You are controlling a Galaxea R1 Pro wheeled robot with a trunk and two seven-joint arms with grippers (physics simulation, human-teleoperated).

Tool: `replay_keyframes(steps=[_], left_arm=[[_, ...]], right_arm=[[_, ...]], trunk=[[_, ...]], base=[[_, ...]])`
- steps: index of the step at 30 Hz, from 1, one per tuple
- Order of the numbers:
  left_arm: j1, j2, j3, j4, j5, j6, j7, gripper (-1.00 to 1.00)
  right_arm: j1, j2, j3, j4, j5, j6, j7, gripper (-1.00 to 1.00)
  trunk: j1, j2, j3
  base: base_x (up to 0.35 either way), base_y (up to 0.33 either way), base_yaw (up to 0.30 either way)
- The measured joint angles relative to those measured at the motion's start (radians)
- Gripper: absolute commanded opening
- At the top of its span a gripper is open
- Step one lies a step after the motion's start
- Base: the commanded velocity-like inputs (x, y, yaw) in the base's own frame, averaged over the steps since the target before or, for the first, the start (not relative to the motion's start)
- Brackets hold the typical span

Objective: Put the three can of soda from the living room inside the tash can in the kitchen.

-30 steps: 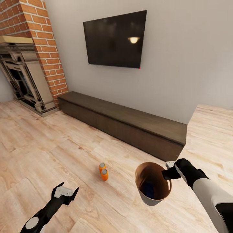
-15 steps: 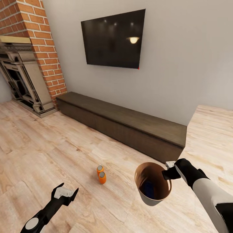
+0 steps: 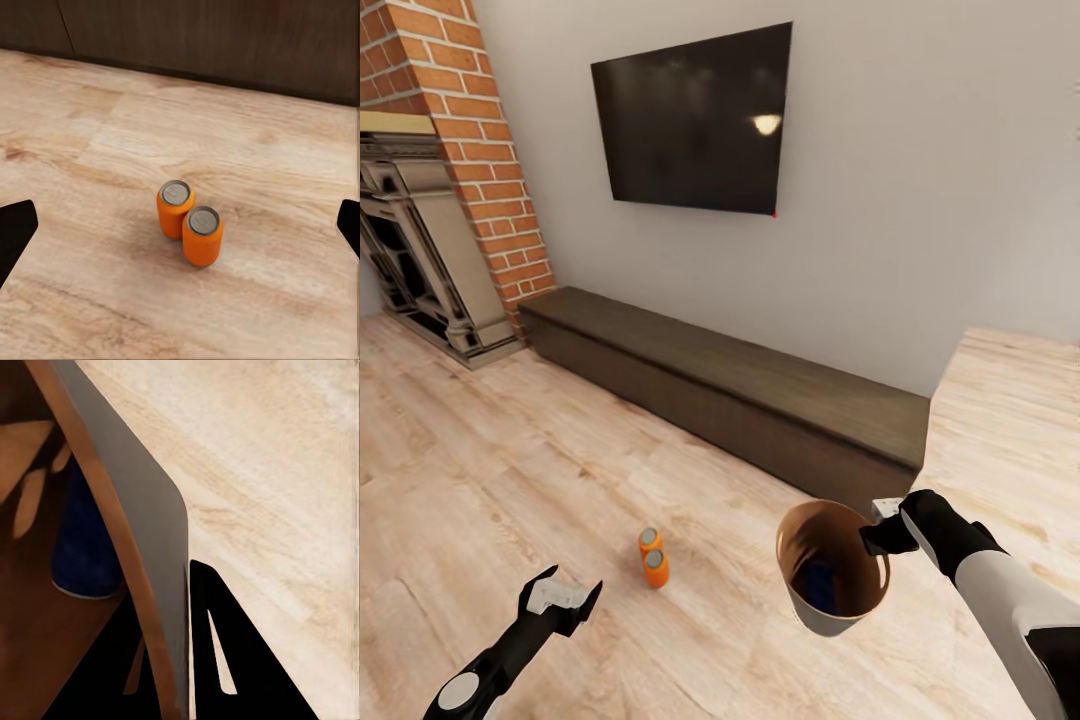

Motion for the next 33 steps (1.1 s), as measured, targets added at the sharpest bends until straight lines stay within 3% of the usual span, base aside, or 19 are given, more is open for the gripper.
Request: replay_keyframes(steps=[9,13,15,16,17,20,24,26,28,30,33], left_arm=[[0.0,0.0,0.0,0.007,-0.002,0.003,-0.004,1.0],[-0.001,-0.002,0.002,0.091,0.003,0.013,-0.001,1.0],[-0.004,-0.011,0.004,0.122,0.012,0.031,0.002,1.0],[-0.01,-0.036,0.007,0.138,0.032,0.078,0.006,1.0],[-0.013,-0.045,0.008,0.144,0.039,0.098,0.009,1.0],[-0.052,-0.066,0.012,0.162,0.056,0.157,0.047,1.0],[-0.132,-0.085,0.014,0.2,0.07,0.194,0.134,1.0],[-0.192,-0.103,0.014,0.244,0.095,0.202,0.206,1.0],[-0.237,-0.116,0.013,0.293,0.11,0.188,0.26,1.0],[-0.258,-0.125,0.013,0.327,0.117,0.163,0.293,1.0],[-0.283,-0.136,0.011,0.403,0.122,0.06,0.334,1.0]], right_arm=[[0.001,0.001,0.003,0.001,0.006,-0.001,0.0,-1.0],[0.001,0.002,0.004,0.002,0.005,-0.001,0.0,-1.0],[0.002,0.005,0.005,0.004,0.003,-0.001,0.001,-1.0],[0.002,0.018,0.007,0.005,0.02,-0.005,0.0,-1.0],[0.003,0.024,0.007,0.006,0.008,-0.001,0.001,-1.0],[0.004,0.04,0.001,0.005,-0.016,0.003,0.002,-1.0],[0.007,0.053,0.007,0.006,0.012,-0.002,0.0,-1.0],[0.008,0.065,0.008,0.003,0.008,0.001,0.0,-1.0],[0.009,0.069,0.004,0.001,-0.008,0.005,0.001,-1.0],[0.009,0.071,0.004,0.0,0.005,0.008,0.002,-1.0],[0.009,0.074,0.003,-0.002,0.009,0.029,0.003,-1.0]], trunk=[[0.0,0.0,0.009],[0.0,0.0,0.012],[0.0,0.0,0.013],[0.0,0.0,0.013],[0.0,0.0,0.013],[0.0,0.0,0.013],[0.0,0.0,0.013],[0.0,0.0,0.013],[0.0,0.0,0.013],[0.0,0.0,0.013],[0.0,0.0,0.013]], base=[[0.162,-0.128,-0.16],[0.028,-0.017,-0.083],[0.01,-0.006,-0.029],[0.005,-0.003,-0.016],[0.003,-0.002,-0.01],[0.004,-0.001,-0.006],[0.035,0.0,-0.002],[0.069,0.0,-0.001],[0.075,0.0,0.0],[0.061,0.0,0.0],[0.028,0.0,0.0]])
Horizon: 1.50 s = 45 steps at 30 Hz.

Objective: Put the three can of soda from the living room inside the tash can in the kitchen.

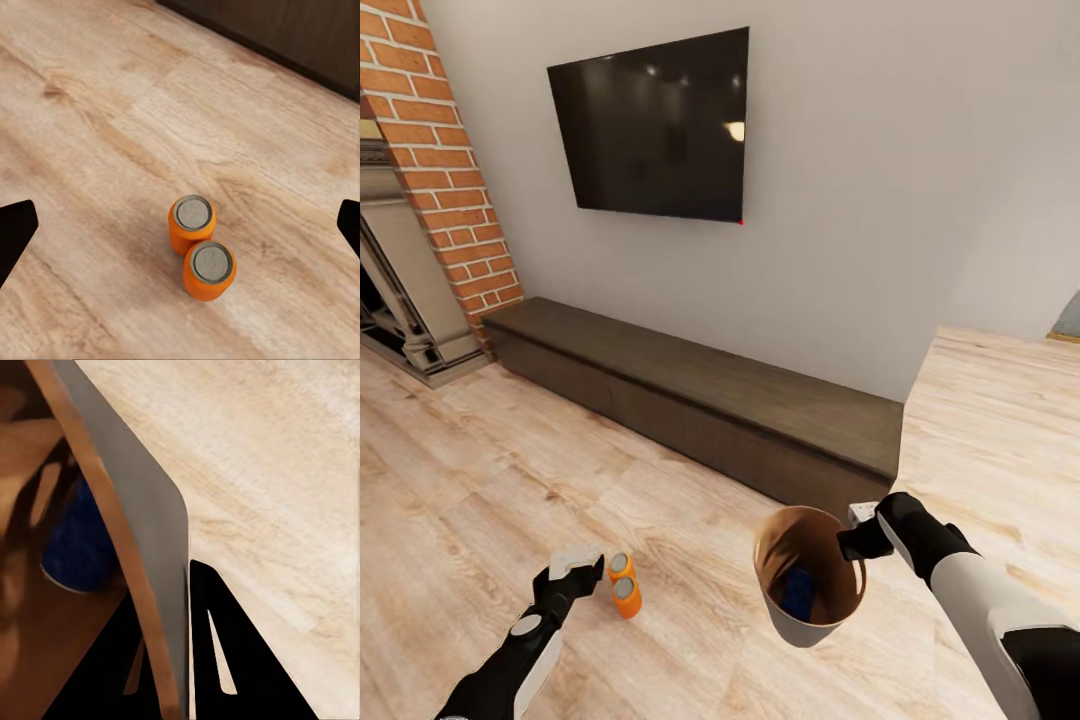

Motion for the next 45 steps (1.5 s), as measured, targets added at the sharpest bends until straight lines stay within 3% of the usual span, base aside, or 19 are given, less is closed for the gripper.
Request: replay_keyframes(steps=[2,5,9,16,20,22,26,28,39,45], left_arm=[[-0.008,-0.008,-0.004,0.064,0.004,-0.057,0.012,1.0],[-0.01,-0.013,-0.005,0.08,0.004,-0.073,0.013,1.0],[-0.012,-0.04,-0.004,0.095,0.005,-0.085,0.016,1.0],[-0.012,-0.062,-0.007,0.115,0.0,-0.09,0.01,1.0],[-0.012,-0.072,-0.007,0.123,0.0,-0.09,0.007,1.0],[-0.012,-0.073,-0.007,0.124,0.0,-0.09,0.006,1.0],[-0.012,-0.075,-0.007,0.125,0.0,-0.091,0.005,1.0],[-0.012,-0.075,-0.007,0.125,0.0,-0.091,0.005,1.0],[-0.012,-0.074,-0.009,0.125,0.001,-0.091,0.004,1.0],[-0.012,-0.072,-0.012,0.116,-0.002,-0.092,0.004,1.0]], right_arm=[[0.0,0.015,0.005,-0.001,0.009,0.006,-0.002,-1.0],[0.0,0.025,0.003,-0.002,-0.011,0.012,-0.002,-1.0],[0.0,0.033,0.005,-0.003,0.011,0.011,-0.004,-1.0],[-0.003,0.035,-0.001,-0.003,0.006,0.019,-0.005,-1.0],[-0.017,0.034,-0.004,-0.011,0.002,0.092,-0.001,-1.0],[-0.021,0.033,-0.011,-0.019,-0.002,0.103,0.002,-1.0],[-0.036,0.031,-0.07,-0.033,0.0,0.116,0.001,-1.0],[-0.039,0.029,-0.08,-0.033,-0.007,0.12,0.002,-1.0],[-0.042,0.021,-0.088,-0.072,0.011,0.12,-0.001,-1.0],[-0.041,0.025,-0.088,-0.076,0.01,0.119,-0.001,-1.0]], trunk=[[0.0,0.0,0.0],[0.0,0.0,0.0],[0.0,0.0,0.0],[0.027,-0.049,-0.022],[0.042,-0.077,-0.039],[0.05,-0.091,-0.047],[0.065,-0.119,-0.066],[0.073,-0.133,-0.075],[0.115,-0.21,-0.127],[0.115,-0.21,-0.137]], base=[[0.008,0.0,0.0],[0.004,0.0,0.0],[0.001,0.0,0.0],[0.0,0.0,0.0],[0.0,0.0,0.0],[0.0,0.0,0.0],[0.0,0.0,0.0],[0.0,0.0,0.0],[0.0,0.0,0.0],[0.01,0.0,0.0]])
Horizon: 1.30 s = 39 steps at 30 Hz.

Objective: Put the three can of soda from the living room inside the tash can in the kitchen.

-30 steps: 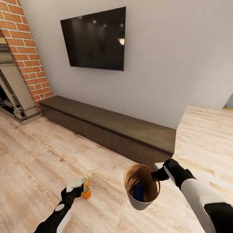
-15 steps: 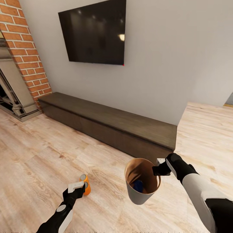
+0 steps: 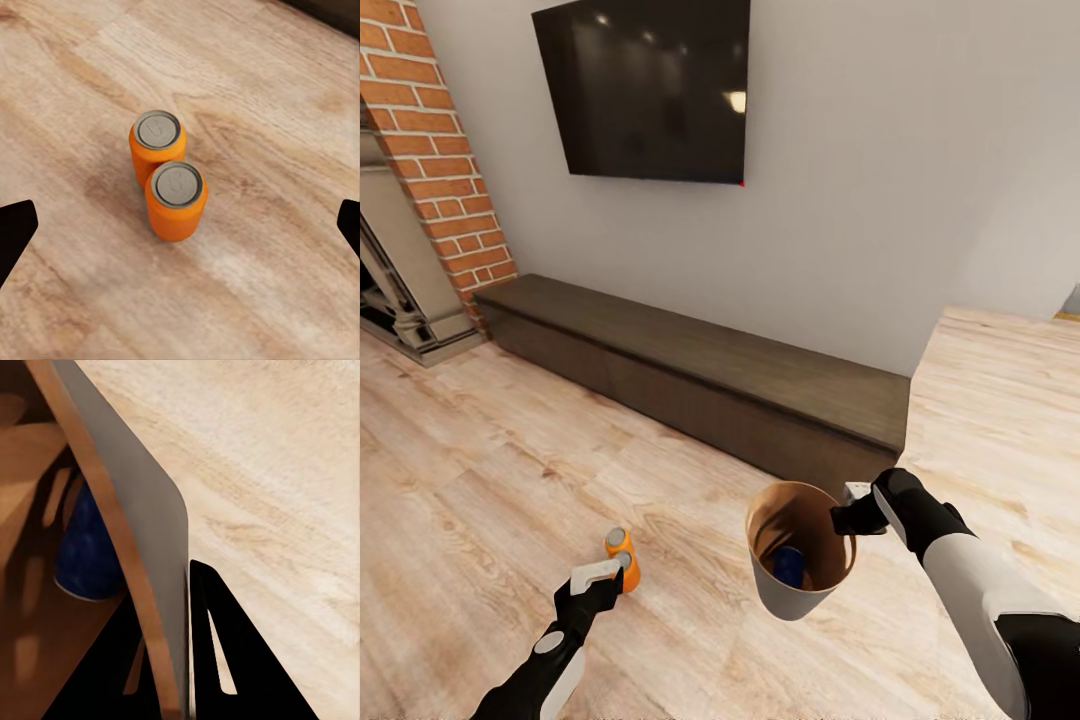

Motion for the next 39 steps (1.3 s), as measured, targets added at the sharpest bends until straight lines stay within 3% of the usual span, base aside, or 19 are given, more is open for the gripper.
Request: replay_keyframes(steps=[9,21,31,39], left_arm=[[0.001,0.001,-0.005,0.005,-0.003,0.003,-0.002,1.0],[0.001,0.006,-0.006,0.003,-0.004,0.004,-0.031,1.0],[0.001,0.009,-0.007,0.008,-0.007,0.015,-0.089,1.0],[0.001,0.009,-0.007,0.007,-0.009,0.016,-0.093,1.0]], right_arm=[[0.0,0.0,-0.002,-0.001,0.001,0.0,-0.003,-1.0],[0.001,0.003,-0.005,-0.038,-0.004,0.0,-0.004,-1.0],[0.004,0.008,0.004,-0.07,0.008,0.003,-0.004,-1.0],[0.005,0.009,0.006,-0.071,0.006,0.003,-0.003,-1.0]], trunk=[[0.0,0.0,-0.005],[0.0,0.0,0.008],[0.0,0.0,0.019],[0.0,0.0,0.02]], base=[[0.091,0.0,-0.015],[0.017,0.002,-0.158],[0.204,0.154,-0.143],[0.089,0.068,-0.014]])
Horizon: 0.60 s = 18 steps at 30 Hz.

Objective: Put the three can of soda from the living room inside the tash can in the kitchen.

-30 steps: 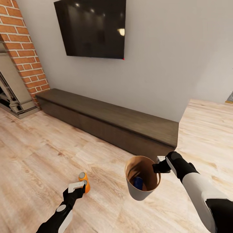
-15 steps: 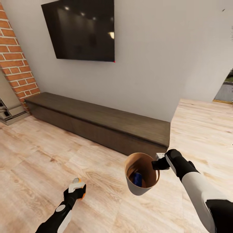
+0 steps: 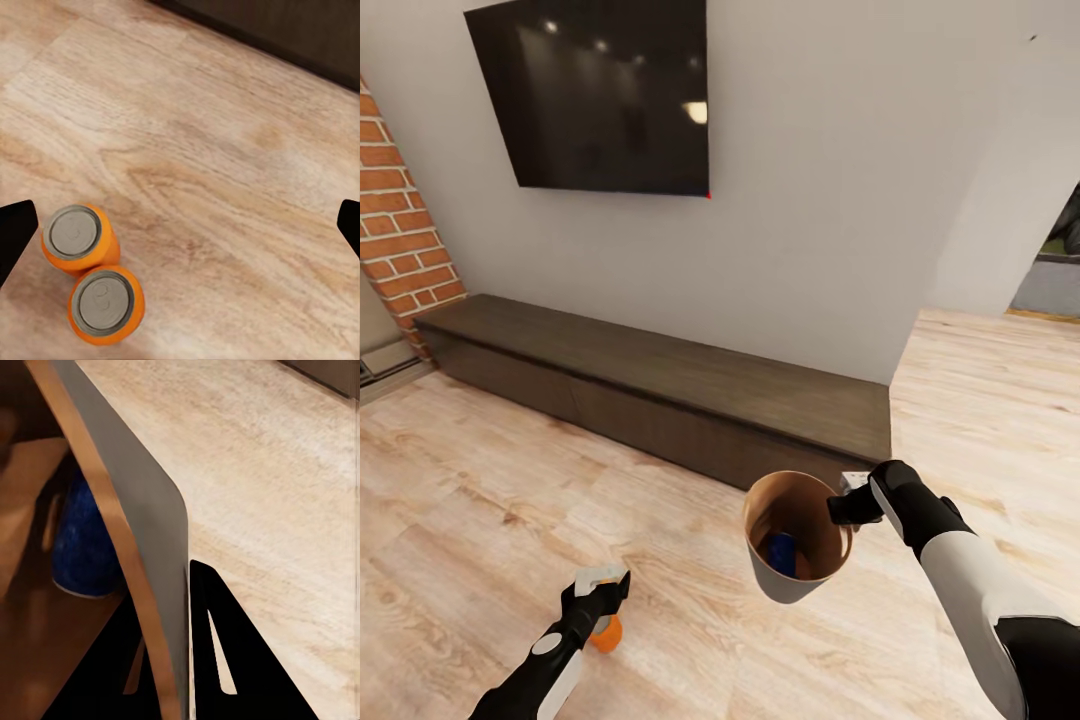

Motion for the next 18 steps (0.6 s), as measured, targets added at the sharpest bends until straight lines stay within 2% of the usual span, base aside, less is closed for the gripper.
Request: replay_keyframes(steps=[9,18], left_arm=[[0.0,0.0,0.001,0.0,0.001,0.001,0.0,1.0],[-0.001,0.0,0.004,0.001,0.002,0.002,0.0,1.0]], right_arm=[[0.001,0.0,0.001,0.0,0.0,0.0,0.0,-1.0],[0.002,0.002,0.003,0.001,0.0,0.001,0.0,-1.0]], trunk=[[0.0,0.0,0.0],[0.034,-0.063,-0.028]], base=[[0.006,0.005,-0.001],[0.0,0.0,0.0]])
